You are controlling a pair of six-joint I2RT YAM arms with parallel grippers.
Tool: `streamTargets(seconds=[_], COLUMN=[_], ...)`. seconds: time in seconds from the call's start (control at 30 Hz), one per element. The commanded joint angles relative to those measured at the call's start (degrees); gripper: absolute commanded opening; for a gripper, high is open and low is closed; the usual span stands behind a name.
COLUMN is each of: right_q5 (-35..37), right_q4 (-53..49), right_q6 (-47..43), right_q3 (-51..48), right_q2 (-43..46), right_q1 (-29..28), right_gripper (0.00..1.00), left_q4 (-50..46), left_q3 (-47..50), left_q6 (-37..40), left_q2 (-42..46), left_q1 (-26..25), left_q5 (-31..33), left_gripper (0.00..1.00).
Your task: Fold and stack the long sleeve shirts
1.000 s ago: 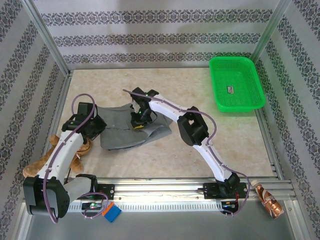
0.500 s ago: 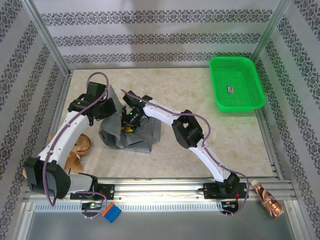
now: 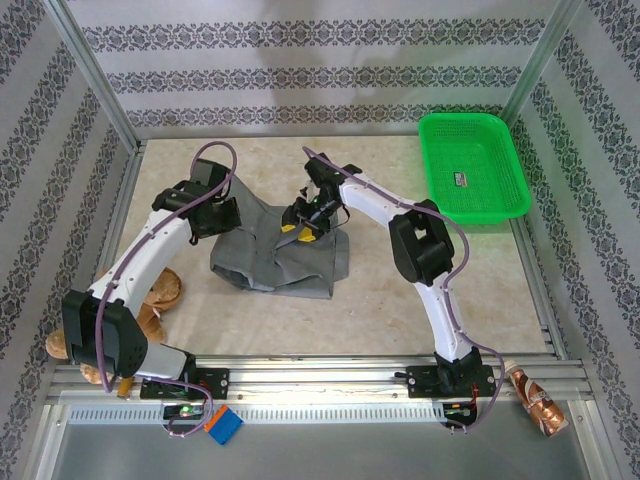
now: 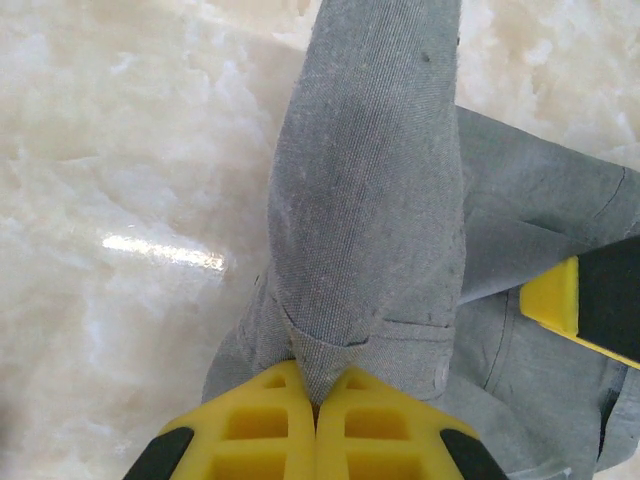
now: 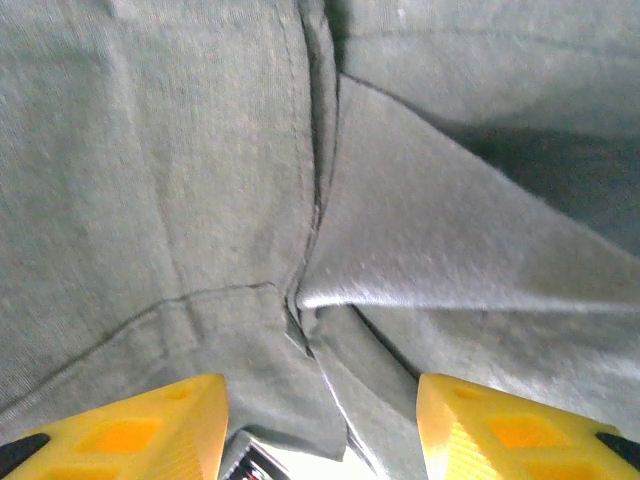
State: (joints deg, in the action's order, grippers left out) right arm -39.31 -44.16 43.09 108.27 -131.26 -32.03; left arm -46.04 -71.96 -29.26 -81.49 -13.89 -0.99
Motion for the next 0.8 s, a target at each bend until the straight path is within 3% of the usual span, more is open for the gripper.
streamTargets(seconds=[0.0,0.33,0.77], right_q5=[1.3,15.5,12.7], right_q4=[-2.1,-4.3,7.1], right_q6=[-3.9,-14.1,-13.3], right_q3=[-3.5,-15.9,-33.4], right_q2=[4.8,12.4,11.6], right_q1=[1.4,11.6,19.9], right_gripper=[0.55,0.57,0.55], left_q4=[-2.2,-7.9,-11.5], left_q3=[-3.9,-15.5,-31.5], left_q6=[2.3,3.9,0.1], left_q2=[-1.2,-12.4,-30.8], left_q1=[-1.4,-12.3,-27.6], left_q5=[2.0,8.9,11.3], left_gripper=[0.00,0.00,0.00])
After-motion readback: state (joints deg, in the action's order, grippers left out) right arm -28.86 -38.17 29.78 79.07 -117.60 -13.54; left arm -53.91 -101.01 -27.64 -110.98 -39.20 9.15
